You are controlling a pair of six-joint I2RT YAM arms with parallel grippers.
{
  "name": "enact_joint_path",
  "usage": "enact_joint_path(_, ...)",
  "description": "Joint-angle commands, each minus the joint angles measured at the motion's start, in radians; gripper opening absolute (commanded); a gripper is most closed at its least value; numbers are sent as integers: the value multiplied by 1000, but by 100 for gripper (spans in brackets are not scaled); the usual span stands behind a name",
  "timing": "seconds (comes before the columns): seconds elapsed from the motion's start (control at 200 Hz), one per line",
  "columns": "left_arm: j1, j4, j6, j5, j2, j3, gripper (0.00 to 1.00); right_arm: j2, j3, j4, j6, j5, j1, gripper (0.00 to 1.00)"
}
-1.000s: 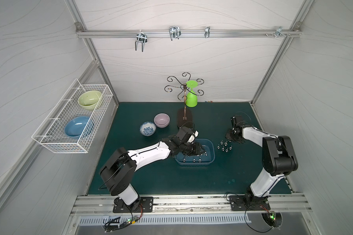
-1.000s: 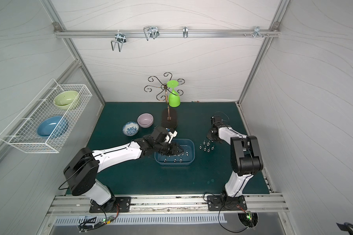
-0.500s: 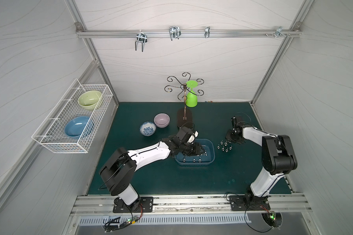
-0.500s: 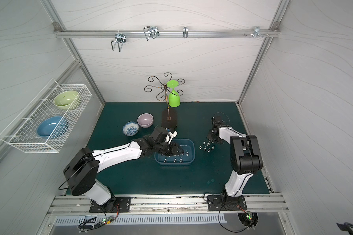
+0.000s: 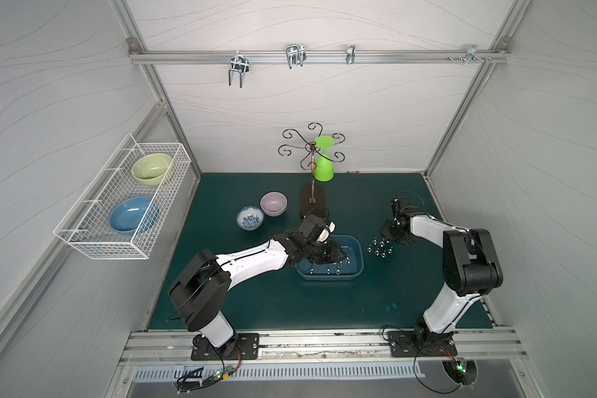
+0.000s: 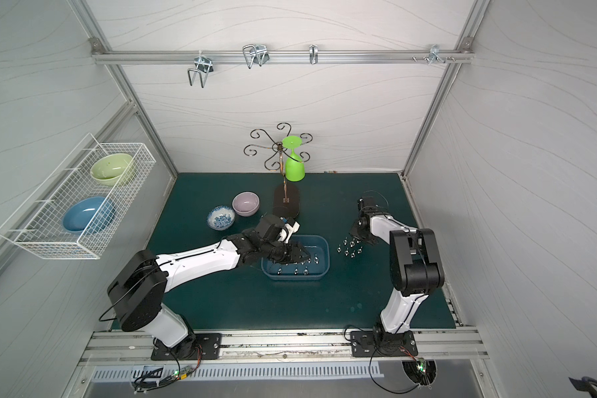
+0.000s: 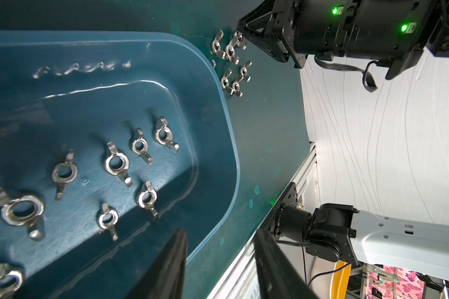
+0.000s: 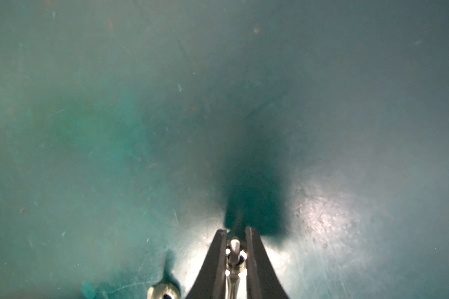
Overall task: Take out the wing nut from the storage box
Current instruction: Place the wing nut at the center of the board.
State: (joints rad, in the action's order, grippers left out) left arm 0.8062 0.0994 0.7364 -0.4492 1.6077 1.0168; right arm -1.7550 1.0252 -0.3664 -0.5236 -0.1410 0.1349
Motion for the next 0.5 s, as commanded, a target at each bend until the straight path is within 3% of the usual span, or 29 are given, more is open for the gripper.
enact_joint_path(0.0,2,-6,-17,10,-22,3,47,33,-17,-1,2,-4,-9,20)
enact_joint_path(0.25,-29,52,-45,79,-90,-20,47,209,-57,-30,27,-44,55,22)
enact_joint_path(0.37,-114,42,-19,81,-154,-94,47,304,-71,-60,42,-66,194,22)
enact_joint_path(0.495,-231,37,21,100,-218,-191,48,322,-41,-97,29,-85,411,23)
